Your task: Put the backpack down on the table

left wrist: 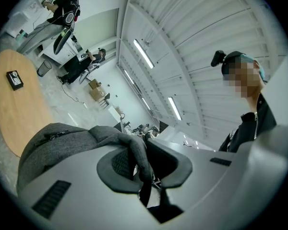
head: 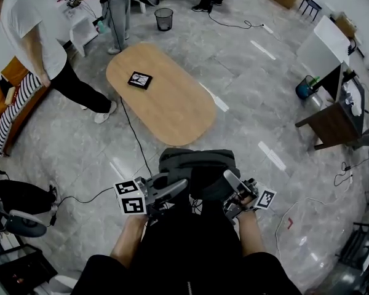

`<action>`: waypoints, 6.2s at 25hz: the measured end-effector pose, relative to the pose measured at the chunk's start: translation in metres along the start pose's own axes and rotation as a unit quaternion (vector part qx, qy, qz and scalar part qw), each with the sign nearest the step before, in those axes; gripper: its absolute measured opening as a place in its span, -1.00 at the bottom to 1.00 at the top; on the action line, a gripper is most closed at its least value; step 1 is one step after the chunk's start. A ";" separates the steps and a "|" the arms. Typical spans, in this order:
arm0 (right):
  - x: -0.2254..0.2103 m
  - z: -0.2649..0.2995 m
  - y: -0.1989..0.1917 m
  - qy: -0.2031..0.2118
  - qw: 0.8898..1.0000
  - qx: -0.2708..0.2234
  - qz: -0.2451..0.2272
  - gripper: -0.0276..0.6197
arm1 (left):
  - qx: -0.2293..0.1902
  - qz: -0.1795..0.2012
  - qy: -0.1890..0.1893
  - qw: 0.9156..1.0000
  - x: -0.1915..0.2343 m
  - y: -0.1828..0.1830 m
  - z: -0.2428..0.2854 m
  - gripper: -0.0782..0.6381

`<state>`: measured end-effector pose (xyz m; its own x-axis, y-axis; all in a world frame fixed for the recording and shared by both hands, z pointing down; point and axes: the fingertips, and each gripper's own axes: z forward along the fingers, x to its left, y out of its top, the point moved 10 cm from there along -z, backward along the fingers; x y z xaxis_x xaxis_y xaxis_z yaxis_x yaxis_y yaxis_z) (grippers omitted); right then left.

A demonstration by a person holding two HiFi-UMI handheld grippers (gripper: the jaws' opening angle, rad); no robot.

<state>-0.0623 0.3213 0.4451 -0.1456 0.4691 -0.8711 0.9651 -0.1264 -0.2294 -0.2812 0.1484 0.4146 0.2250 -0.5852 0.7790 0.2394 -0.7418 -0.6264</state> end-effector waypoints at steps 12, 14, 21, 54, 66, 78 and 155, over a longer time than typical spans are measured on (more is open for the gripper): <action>-0.054 0.032 0.090 0.023 0.997 0.052 0.044 -0.79 | -0.026 -0.016 0.059 0.998 0.035 0.032 0.053 -0.63; -0.063 0.038 0.113 0.027 0.996 0.073 0.050 -0.79 | -0.036 -0.016 0.074 0.996 0.039 0.040 0.066 -0.63; -0.092 0.064 0.181 0.041 0.985 0.153 0.069 -0.79 | -0.094 -0.018 0.131 0.987 0.052 0.060 0.104 -0.63; -0.191 0.183 0.270 0.002 0.961 0.259 0.097 -0.78 | -0.181 -0.040 0.183 0.965 0.152 0.138 0.123 -0.63; -0.273 0.337 0.288 -0.018 0.948 0.300 0.105 -0.78 | -0.210 -0.035 0.205 0.955 0.248 0.234 0.070 -0.63; -0.361 0.455 0.281 -0.077 0.942 0.301 0.131 -0.78 | -0.183 -0.005 0.257 0.949 0.341 0.305 0.016 -0.63; -0.381 0.094 0.234 -0.278 0.700 0.648 -0.114 -0.50 | -0.259 -0.245 0.580 0.733 0.276 -0.012 0.201 -0.19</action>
<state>0.1990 0.0307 0.6825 -0.6728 0.2392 -0.7001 -0.0520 -0.9592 -0.2778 -0.0319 0.0619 0.6322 -0.7937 0.1307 0.5941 -0.4346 -0.8052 -0.4035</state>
